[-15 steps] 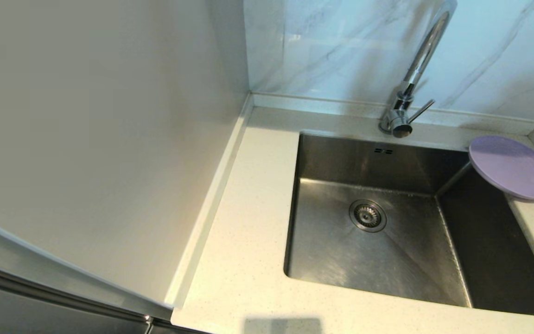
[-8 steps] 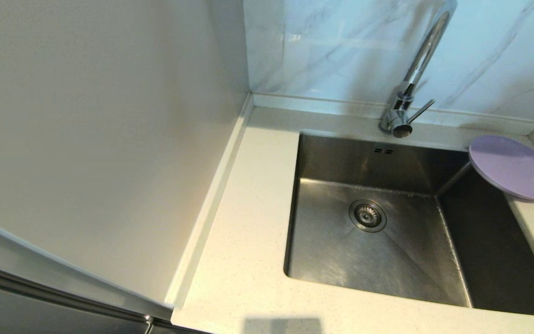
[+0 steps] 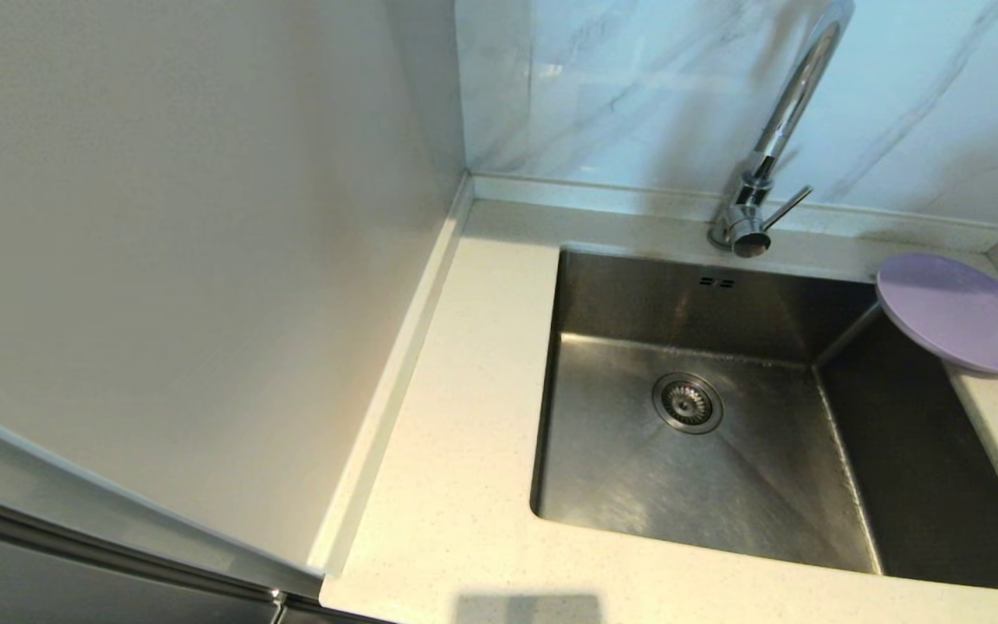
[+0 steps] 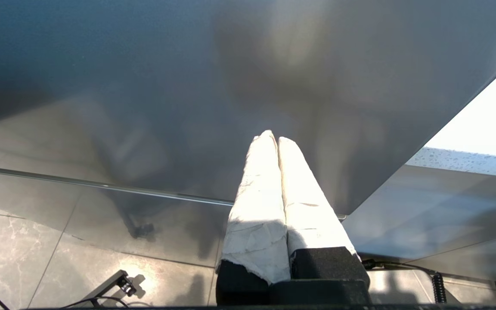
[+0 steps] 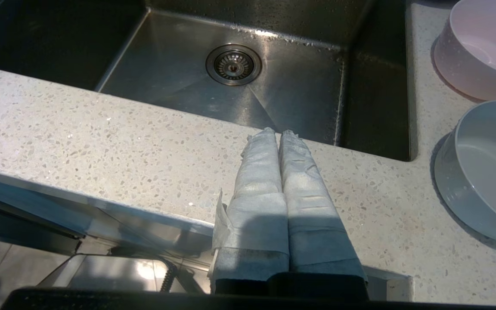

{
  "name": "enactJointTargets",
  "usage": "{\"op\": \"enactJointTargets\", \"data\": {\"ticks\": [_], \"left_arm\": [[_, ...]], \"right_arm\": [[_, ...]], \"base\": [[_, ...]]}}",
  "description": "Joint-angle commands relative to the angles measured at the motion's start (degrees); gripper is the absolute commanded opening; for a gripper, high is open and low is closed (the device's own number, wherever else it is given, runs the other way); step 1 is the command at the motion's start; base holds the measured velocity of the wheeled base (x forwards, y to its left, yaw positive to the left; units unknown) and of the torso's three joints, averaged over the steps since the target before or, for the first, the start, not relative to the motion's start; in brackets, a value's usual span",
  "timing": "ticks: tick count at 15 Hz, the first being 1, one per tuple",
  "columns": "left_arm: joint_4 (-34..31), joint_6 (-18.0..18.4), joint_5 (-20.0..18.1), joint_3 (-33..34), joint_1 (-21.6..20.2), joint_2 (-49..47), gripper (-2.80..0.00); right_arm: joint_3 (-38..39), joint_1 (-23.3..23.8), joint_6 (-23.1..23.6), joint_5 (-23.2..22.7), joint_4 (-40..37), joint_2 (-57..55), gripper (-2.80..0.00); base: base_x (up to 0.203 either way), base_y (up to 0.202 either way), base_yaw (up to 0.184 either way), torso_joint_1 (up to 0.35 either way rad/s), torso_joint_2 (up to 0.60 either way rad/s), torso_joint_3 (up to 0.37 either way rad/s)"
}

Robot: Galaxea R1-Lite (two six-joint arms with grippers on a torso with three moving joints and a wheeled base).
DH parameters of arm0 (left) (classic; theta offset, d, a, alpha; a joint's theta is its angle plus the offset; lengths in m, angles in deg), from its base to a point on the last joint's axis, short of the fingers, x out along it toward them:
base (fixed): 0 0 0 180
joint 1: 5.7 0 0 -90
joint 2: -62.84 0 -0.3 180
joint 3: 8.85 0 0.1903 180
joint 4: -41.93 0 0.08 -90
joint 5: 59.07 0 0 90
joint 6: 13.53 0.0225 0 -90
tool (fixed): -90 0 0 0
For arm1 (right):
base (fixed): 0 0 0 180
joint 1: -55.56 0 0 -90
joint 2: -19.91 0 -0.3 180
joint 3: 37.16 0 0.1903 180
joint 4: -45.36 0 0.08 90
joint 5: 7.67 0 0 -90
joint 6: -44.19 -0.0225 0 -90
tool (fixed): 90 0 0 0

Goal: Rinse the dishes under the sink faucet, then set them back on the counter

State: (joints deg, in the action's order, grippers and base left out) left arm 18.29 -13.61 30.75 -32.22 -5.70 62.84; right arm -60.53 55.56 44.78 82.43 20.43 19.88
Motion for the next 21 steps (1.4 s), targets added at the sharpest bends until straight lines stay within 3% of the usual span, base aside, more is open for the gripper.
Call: {"op": "enactJointTargets", "data": {"ticks": [1,21], "left_arm": [[0.00,-0.01,0.01,0.00,0.00,0.00,-2.80],[0.00,-0.01,0.01,0.00,0.00,0.00,-2.80]], "right_arm": [[0.53,0.00,0.21,-0.01,-0.11,-0.15,-2.80],[0.53,0.00,0.52,-0.01,-0.02,-0.15,-2.80]], "base": [[0.000,0.000,0.000,0.000,0.00,0.000],[0.000,0.000,0.000,0.000,0.00,0.000]]}}
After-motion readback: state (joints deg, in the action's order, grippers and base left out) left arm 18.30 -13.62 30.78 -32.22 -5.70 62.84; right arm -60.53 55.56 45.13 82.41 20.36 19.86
